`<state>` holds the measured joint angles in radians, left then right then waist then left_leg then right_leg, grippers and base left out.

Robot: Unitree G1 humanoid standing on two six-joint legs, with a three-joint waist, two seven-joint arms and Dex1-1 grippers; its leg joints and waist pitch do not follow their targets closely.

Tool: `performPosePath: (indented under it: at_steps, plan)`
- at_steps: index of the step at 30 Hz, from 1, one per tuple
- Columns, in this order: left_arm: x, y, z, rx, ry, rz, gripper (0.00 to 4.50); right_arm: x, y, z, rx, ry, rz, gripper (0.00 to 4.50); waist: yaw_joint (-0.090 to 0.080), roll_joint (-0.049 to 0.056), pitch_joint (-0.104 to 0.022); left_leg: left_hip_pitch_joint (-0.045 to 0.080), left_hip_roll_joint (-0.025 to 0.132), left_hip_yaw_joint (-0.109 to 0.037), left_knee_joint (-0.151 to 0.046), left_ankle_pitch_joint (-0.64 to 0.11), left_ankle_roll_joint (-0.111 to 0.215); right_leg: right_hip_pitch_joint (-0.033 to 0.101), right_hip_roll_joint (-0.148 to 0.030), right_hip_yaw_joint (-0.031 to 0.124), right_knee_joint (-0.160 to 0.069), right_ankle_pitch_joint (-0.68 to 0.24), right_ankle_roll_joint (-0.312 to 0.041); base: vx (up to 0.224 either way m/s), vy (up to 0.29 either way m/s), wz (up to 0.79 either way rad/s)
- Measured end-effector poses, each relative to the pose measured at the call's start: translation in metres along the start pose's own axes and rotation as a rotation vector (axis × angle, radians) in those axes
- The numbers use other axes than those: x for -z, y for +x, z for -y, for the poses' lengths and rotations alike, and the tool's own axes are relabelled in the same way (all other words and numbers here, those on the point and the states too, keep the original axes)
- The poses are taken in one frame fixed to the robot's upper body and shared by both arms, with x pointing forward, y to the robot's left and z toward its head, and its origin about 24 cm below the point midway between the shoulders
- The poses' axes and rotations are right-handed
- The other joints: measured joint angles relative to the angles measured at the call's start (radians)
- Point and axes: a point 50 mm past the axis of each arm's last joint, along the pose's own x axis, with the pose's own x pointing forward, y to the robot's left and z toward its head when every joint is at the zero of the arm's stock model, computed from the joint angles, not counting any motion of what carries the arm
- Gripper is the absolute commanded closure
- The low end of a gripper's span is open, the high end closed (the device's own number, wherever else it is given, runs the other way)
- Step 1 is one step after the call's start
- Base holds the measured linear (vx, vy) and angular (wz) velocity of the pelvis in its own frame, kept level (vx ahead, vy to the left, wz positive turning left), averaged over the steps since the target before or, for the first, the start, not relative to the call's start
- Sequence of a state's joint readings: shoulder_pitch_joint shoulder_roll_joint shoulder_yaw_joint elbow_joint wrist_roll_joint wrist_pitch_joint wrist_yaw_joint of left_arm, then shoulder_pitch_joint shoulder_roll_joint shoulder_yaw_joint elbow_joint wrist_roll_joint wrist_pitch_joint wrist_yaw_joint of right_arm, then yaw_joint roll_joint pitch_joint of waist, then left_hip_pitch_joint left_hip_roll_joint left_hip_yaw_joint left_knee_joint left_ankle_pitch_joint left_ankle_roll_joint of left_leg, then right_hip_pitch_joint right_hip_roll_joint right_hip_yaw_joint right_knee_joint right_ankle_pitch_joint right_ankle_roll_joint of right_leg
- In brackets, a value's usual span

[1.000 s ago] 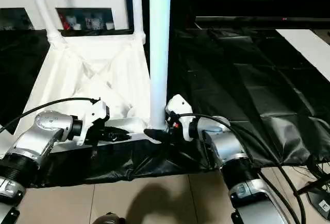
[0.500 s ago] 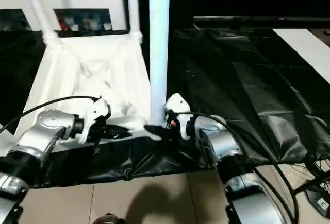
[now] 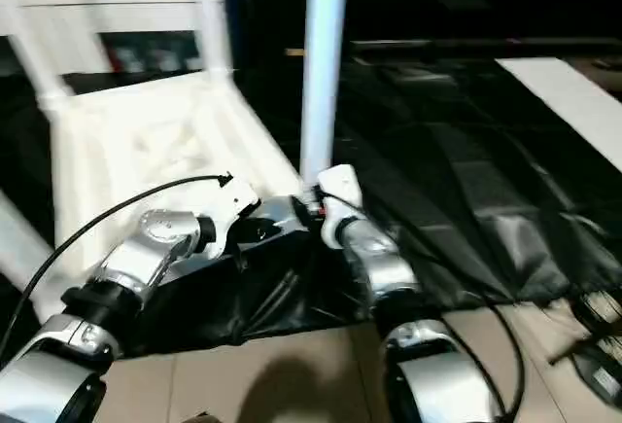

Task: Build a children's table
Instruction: Rotate leg to tighten

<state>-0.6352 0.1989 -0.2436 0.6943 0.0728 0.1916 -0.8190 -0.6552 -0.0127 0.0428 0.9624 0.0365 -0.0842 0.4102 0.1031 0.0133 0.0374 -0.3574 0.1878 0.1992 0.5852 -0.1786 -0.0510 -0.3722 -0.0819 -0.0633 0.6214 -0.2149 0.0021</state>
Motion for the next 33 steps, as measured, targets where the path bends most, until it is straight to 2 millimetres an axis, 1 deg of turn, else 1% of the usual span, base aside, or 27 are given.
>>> performPosePath:
  at_steps: [2, 3, 5, 6, 7, 9, 12, 15, 18, 19, 21, 25, 28, 30, 33]
  plan:
    - [0.000, -0.003, -0.001, 0.009, 0.010, 0.005, 4.50, -0.001, -0.001, -0.001, -0.032, -0.008, 0.011, 0.89, -0.001, -0.001, 0.000, -0.001, 0.000, 0.000, -0.001, 0.000, 0.000, -0.001, 0.000, 0.000, 0.000, 0.002, -0.003, 0.000, 0.000, 0.00]
    - [0.000, -0.005, -0.001, 0.018, 0.017, 0.008, 4.50, -0.001, -0.002, 0.001, -0.059, -0.018, 0.017, 0.89, -0.001, -0.002, 0.001, -0.002, 0.000, 0.000, -0.002, 0.000, 0.000, -0.003, 0.000, 0.000, 0.000, 0.002, -0.004, 0.000, 0.000, 0.00]
    - [0.000, -0.008, -0.001, 0.032, 0.028, 0.013, 4.50, -0.002, -0.005, 0.004, -0.102, -0.039, 0.023, 0.59, -0.001, -0.002, 0.001, -0.008, 0.000, 0.000, -0.003, 0.000, 0.000, -0.009, 0.000, -0.001, 0.000, 0.002, -0.004, 0.000, 0.000, 0.00]
    - [0.000, -0.011, -0.002, 0.054, 0.034, 0.024, 4.50, -0.003, -0.008, 0.007, -0.149, -0.066, 0.025, 0.54, 0.000, -0.002, 0.001, -0.011, 0.000, 0.000, -0.003, 0.000, 0.000, -0.012, 0.000, -0.001, 0.001, 0.002, -0.004, 0.000, 0.000, 0.00]
    - [0.001, -0.013, -0.002, 0.069, 0.037, 0.025, 4.50, -0.003, -0.009, 0.006, -0.182, -0.082, 0.025, 0.50, 0.000, -0.002, 0.001, -0.011, 0.001, 0.000, -0.003, 0.000, 0.000, -0.012, 0.000, -0.002, 0.001, 0.001, -0.005, 0.000, 0.000, 0.00]
    - [0.002, -0.019, -0.002, 0.103, 0.043, 0.025, 4.50, -0.004, -0.014, 0.010, -0.247, -0.118, 0.014, 0.50, 0.004, -0.003, 0.002, -0.012, 0.001, 0.001, -0.004, 0.000, 0.001, -0.013, 0.000, -0.002, 0.001, -0.001, -0.006, 0.000, 0.000, 0.00]
    - [0.005, -0.030, -0.004, 0.156, 0.069, 0.023, 4.50, -0.005, -0.024, 0.018, -0.391, -0.166, -0.016, 0.50, 0.013, -0.008, 0.005, -0.013, 0.002, 0.001, -0.003, -0.001, 0.002, -0.013, 0.001, -0.004, 0.002, -0.003, -0.008, 0.000, 0.000, 0.00]
    - [0.009, -0.040, -0.005, 0.198, 0.080, 0.017, 4.50, -0.006, -0.029, 0.018, -0.507, -0.184, -0.034, 0.50, 0.013, -0.013, 0.008, -0.013, 0.002, 0.001, -0.003, -0.001, 0.002, -0.014, 0.001, -0.004, 0.002, -0.003, -0.009, 0.000, 0.000, 0.00]
    - [0.014, -0.050, -0.004, 0.256, 0.082, 0.013, 4.50, -0.006, -0.036, 0.019, -0.619, -0.213, -0.061, 0.50, 0.014, -0.017, 0.010, -0.013, 0.002, 0.001, -0.003, -0.001, 0.002, -0.014, 0.001, -0.004, 0.003, -0.003, -0.009, 0.000, 0.000, 0.00]
    - [0.015, -0.053, -0.004, 0.272, 0.081, 0.011, 4.50, -0.007, -0.037, 0.020, -0.643, -0.217, -0.066, 0.76, 0.014, -0.018, 0.011, -0.013, 0.002, 0.001, -0.003, -0.001, 0.002, -0.013, 0.001, -0.004, 0.003, -0.003, -0.009, 0.000, 0.000, 0.00]
    - [0.017, -0.057, -0.003, 0.305, 0.078, 0.007, 4.50, -0.008, -0.038, 0.018, -0.696, -0.228, -0.077, 0.76, 0.016, -0.018, 0.011, -0.013, 0.002, 0.001, -0.002, -0.001, 0.002, -0.013, 0.001, -0.004, 0.003, -0.003, -0.009, 0.000, 0.000, 0.00]
    - [0.019, -0.062, -0.003, 0.342, 0.084, -0.001, 4.50, -0.012, -0.037, 0.015, -0.769, -0.242, -0.095, 1.17, 0.024, -0.022, 0.013, -0.013, 0.003, 0.001, -0.002, -0.001, 0.002, -0.013, 0.001, -0.004, 0.004, -0.003, -0.009, 0.000, 0.000, 0.00]
    - [0.019, -0.064, -0.004, 0.358, 0.092, -0.004, 4.50, -0.015, -0.035, 0.013, -0.806, -0.256, -0.108, 1.40, 0.028, -0.025, 0.015, -0.013, 0.003, 0.001, -0.002, -0.001, 0.002, -0.014, 0.001, -0.004, 0.004, -0.004, -0.009, 0.000, 0.000, 0.00]
    - [0.019, -0.066, -0.004, 0.366, 0.099, -0.006, 4.50, -0.015, -0.035, 0.011, -0.824, -0.254, -0.110, 1.67, 0.034, -0.027, 0.016, -0.013, 0.003, 0.001, -0.002, -0.001, 0.002, -0.014, 0.001, -0.004, 0.004, -0.004, -0.009, 0.000, 0.000, 0.00]
    - [0.020, -0.067, -0.005, 0.372, 0.107, -0.008, 4.50, -0.014, -0.035, 0.010, -0.837, -0.252, -0.113, 1.76, 0.038, -0.029, 0.016, -0.013, 0.003, 0.001, -0.002, -0.001, 0.002, -0.014, 0.001, -0.004, 0.004, -0.004, -0.009, 0.000, 0.000, 0.00]
